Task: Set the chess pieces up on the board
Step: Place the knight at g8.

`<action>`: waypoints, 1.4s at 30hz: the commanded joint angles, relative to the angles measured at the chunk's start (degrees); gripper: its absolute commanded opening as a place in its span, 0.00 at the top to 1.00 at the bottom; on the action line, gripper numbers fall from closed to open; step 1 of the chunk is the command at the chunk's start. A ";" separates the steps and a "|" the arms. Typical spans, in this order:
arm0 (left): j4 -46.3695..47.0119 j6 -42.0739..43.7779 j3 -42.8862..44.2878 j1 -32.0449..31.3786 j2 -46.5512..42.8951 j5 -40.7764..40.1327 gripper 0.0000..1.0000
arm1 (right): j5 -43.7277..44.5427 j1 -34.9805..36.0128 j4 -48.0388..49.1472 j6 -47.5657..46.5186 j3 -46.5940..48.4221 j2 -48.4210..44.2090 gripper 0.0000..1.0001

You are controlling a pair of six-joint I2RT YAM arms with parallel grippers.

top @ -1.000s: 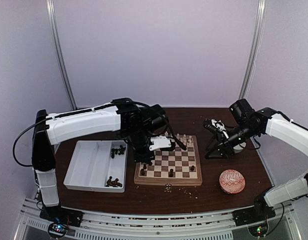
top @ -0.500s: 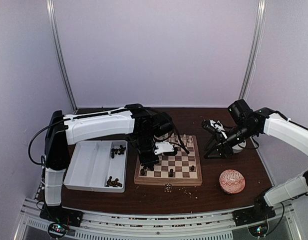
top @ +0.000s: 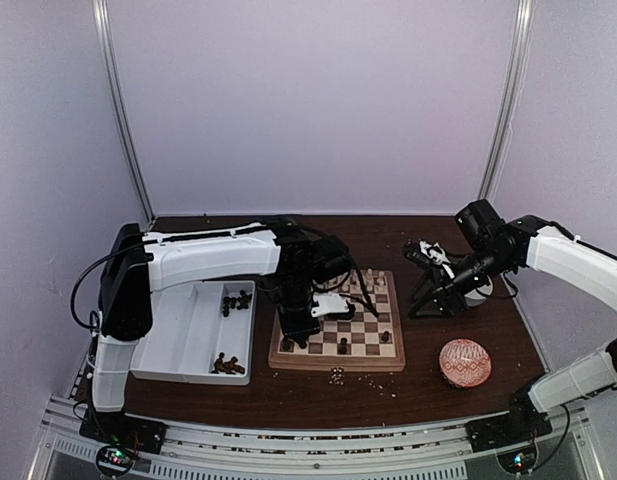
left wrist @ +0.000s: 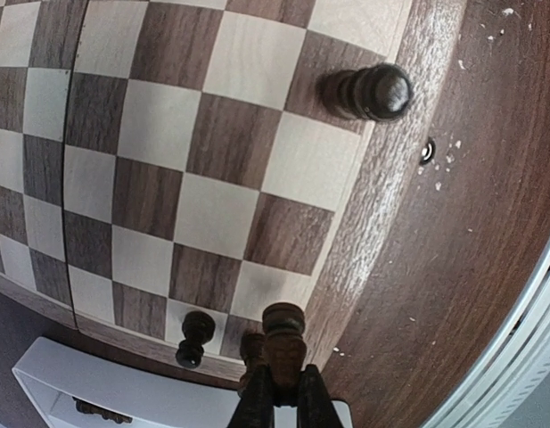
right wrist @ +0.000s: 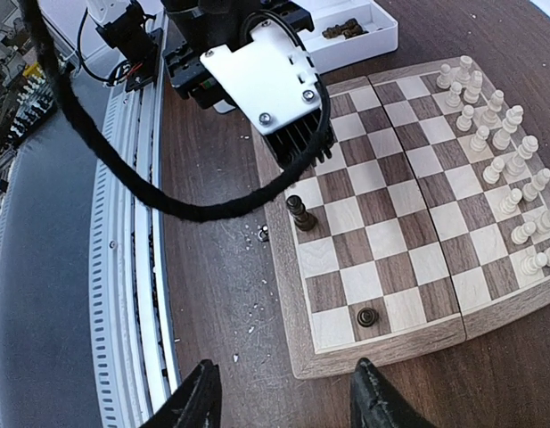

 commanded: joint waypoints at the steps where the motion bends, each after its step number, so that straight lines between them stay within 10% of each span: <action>1: -1.17 -0.34 1.52 -0.11 1.49 -0.73 1.00 | 0.31 -0.15 -0.84 -0.88 -0.08 0.20 0.50; 28: -1.45 -0.78 2.57 -0.05 3.80 -4.10 0.97 | 0.13 -0.18 -1.85 -1.76 0.21 1.08 0.50; 42: -1.40 -0.90 5.22 -0.09 3.33 0.08 0.80 | 0.05 -0.15 -2.58 -2.38 0.41 1.46 0.50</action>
